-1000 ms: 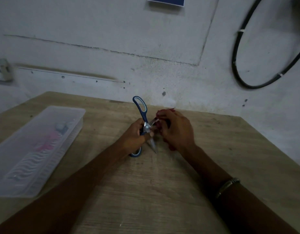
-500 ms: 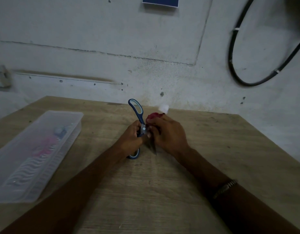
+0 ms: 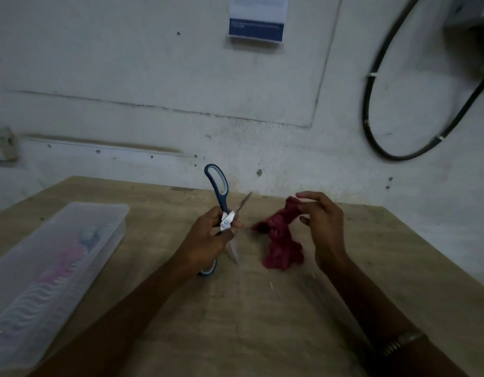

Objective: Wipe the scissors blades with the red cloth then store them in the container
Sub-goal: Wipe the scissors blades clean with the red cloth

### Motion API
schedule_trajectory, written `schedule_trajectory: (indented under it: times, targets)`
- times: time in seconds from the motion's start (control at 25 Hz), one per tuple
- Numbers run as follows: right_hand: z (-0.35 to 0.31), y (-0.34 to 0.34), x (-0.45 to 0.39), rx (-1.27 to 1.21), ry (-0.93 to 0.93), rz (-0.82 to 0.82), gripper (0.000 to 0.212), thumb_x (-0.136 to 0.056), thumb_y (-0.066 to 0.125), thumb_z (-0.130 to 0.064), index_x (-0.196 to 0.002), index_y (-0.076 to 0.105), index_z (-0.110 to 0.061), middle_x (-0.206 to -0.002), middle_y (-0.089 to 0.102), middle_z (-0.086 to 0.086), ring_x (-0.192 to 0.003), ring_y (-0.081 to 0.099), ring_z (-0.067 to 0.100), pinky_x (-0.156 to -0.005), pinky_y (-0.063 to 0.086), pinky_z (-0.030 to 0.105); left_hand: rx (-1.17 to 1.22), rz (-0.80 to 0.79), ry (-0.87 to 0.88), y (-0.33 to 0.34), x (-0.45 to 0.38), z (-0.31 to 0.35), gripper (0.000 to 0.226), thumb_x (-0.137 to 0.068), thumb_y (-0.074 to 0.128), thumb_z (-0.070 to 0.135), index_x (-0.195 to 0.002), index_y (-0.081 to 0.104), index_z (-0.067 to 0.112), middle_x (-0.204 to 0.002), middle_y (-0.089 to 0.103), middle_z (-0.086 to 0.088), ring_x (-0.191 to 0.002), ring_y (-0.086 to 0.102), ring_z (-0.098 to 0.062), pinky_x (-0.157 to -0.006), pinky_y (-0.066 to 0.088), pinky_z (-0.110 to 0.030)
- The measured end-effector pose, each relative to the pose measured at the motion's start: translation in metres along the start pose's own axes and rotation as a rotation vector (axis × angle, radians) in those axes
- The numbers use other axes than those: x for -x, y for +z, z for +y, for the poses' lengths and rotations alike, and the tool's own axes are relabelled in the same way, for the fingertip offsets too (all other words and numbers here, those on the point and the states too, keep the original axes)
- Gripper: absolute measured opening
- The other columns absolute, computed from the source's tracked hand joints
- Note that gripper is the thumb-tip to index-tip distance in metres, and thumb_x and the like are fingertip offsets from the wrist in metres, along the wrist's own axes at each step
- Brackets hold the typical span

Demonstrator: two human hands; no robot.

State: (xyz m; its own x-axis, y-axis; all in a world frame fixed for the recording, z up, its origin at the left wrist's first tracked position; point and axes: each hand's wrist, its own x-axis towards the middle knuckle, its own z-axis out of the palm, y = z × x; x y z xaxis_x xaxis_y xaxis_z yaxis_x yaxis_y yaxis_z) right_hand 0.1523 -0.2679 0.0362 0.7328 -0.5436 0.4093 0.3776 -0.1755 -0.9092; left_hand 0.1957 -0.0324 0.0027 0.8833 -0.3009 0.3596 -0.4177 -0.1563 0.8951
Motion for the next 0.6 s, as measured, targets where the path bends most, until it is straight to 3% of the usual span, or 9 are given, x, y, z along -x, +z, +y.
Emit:
schedule_trajectory:
  times: [0.12,0.24,0.32,0.4,0.48,0.6]
  targets:
    - [-0.017,0.011,0.014,-0.148,0.306,-0.072,0.019,-0.075,0.058,-0.005,-0.078,0.075,-0.012,-0.086,0.075,0.005,-0.086,0.067,0.022,-0.073,0.052,0.034,-0.309,0.216,0.295,-0.011,0.001,-0.002,0.027,-0.094,0.062,-0.001,-0.115,0.067,0.014,-0.116,0.07,0.0,-0.105,0.061,-0.008,-0.085,0.043,-0.005]
    - [-0.025,0.027,0.036,-0.177,0.52,-0.265,0.017,-0.07,0.052,-0.009,-0.072,0.069,-0.009,-0.076,0.071,0.004,-0.076,0.062,0.022,-0.066,0.048,0.032,-0.661,0.203,0.592,-0.017,0.001,-0.007,0.047,-0.08,0.064,-0.009,-0.121,0.068,0.012,-0.128,0.065,-0.01,-0.125,0.053,-0.024,-0.109,0.041,-0.03]
    - [-0.033,0.034,0.048,-0.116,0.54,-0.382,0.023,-0.086,0.054,-0.021,-0.08,0.071,-0.007,-0.078,0.073,0.006,-0.071,0.068,0.024,-0.064,0.05,0.03,-0.856,0.167,0.572,-0.016,0.003,-0.004,0.056,-0.073,0.073,-0.006,-0.122,0.072,0.023,-0.137,0.063,-0.006,-0.133,0.051,-0.03,-0.109,0.046,-0.046]
    - [-0.041,0.039,0.056,0.003,0.508,-0.531,0.039,-0.097,0.058,-0.039,-0.093,0.078,-0.006,-0.082,0.078,0.009,-0.07,0.075,0.025,-0.06,0.055,0.026,-0.922,0.16,0.547,-0.015,0.006,0.0,0.064,-0.067,0.08,-0.007,-0.119,0.075,0.03,-0.142,0.061,-0.006,-0.136,0.05,-0.033,-0.104,0.05,-0.051]
    - [-0.039,0.044,0.062,0.086,0.421,-0.636,0.026,-0.096,0.068,-0.031,-0.101,0.08,-0.008,-0.088,0.08,0.008,-0.077,0.077,0.023,-0.059,0.057,0.023,-0.869,0.15,0.578,-0.017,0.008,0.0,0.07,-0.063,0.08,-0.013,-0.118,0.076,0.03,-0.144,0.06,-0.009,-0.138,0.048,-0.035,-0.104,0.05,-0.051]
    - [-0.026,0.048,0.066,0.114,0.279,-0.68,0.015,-0.091,0.072,-0.011,-0.104,0.08,-0.007,-0.1,0.08,0.004,-0.094,0.076,0.021,-0.08,0.06,0.025,-0.78,0.133,0.605,-0.022,0.007,-0.001,0.064,-0.067,0.083,-0.008,-0.122,0.076,0.024,-0.146,0.056,-0.015,-0.141,0.042,-0.036,-0.108,0.044,-0.046]
